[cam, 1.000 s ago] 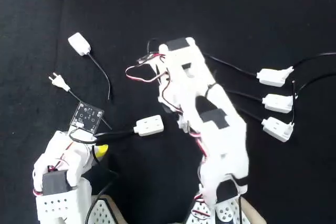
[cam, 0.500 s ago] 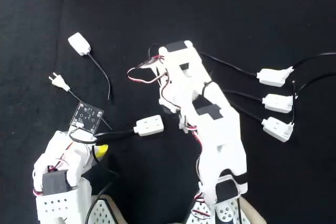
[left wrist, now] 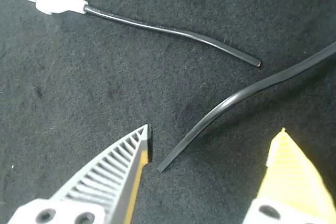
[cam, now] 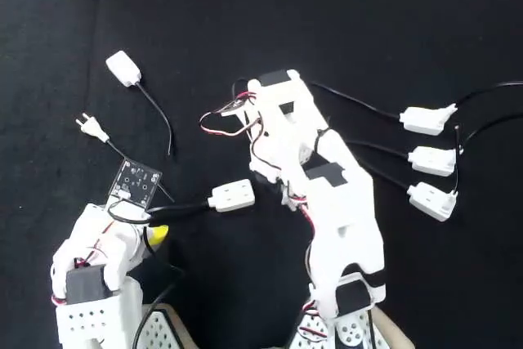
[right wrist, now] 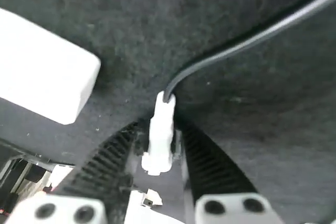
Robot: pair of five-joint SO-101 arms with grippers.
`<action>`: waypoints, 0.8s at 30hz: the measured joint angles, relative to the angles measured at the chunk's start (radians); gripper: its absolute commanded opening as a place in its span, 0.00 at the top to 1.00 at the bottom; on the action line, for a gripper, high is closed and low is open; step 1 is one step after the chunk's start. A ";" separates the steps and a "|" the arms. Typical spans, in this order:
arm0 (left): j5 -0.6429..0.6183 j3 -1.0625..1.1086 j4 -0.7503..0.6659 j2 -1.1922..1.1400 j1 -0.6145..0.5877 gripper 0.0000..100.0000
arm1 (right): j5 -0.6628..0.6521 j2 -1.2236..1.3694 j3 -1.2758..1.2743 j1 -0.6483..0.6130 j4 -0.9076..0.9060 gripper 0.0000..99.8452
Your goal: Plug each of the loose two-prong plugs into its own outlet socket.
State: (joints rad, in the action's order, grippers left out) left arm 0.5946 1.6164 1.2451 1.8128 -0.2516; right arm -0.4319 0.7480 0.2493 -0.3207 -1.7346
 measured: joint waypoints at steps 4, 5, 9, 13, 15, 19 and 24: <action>0.000 0.000 0.000 0.000 0.000 0.65 | 0.000 0.012 0.011 0.002 0.000 0.94; 0.000 0.000 0.000 0.000 0.000 0.65 | 0.000 0.012 0.011 0.002 0.000 0.97; 0.000 0.000 0.000 0.000 0.000 0.65 | 0.000 0.026 0.028 0.003 0.000 0.99; 0.000 0.000 0.000 0.000 0.000 0.65 | 0.000 0.029 0.041 0.003 0.000 0.99; 0.000 0.000 0.000 0.000 0.000 0.65 | 0.000 0.028 0.048 0.003 0.000 0.99; 0.000 0.000 0.000 0.000 0.000 0.65 | 0.021 -0.023 0.049 0.002 0.000 0.99; 0.000 0.000 0.000 0.000 0.000 0.65 | 0.032 -0.215 0.032 0.000 0.000 0.99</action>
State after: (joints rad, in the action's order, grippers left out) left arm 0.5946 1.6164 1.2451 1.8128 -0.2516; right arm -0.3997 0.5332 0.2816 -0.3207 -1.7346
